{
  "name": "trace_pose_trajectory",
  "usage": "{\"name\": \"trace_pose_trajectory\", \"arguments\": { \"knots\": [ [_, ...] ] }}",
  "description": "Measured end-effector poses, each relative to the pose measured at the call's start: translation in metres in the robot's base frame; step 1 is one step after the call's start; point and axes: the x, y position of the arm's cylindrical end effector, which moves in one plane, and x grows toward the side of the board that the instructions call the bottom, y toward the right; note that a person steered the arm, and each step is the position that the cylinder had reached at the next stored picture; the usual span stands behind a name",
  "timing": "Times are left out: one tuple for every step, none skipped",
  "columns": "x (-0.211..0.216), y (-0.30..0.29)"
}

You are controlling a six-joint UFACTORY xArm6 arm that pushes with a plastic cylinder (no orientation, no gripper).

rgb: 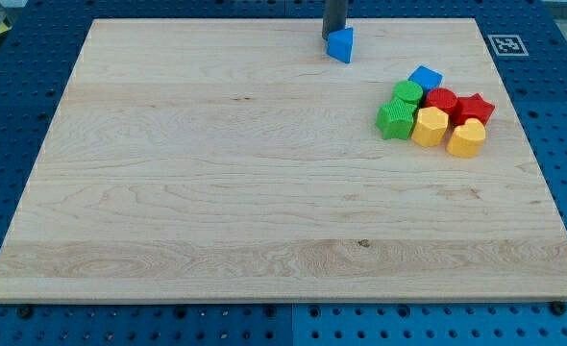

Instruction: Push the blue triangle towards the top left of the blue cube

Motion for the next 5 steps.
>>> {"name": "trace_pose_trajectory", "arguments": {
  "knots": [
    [-0.001, -0.033],
    [0.014, -0.019],
    [0.02, 0.033],
    [0.023, 0.044],
    [0.02, 0.012]
  ]
}}
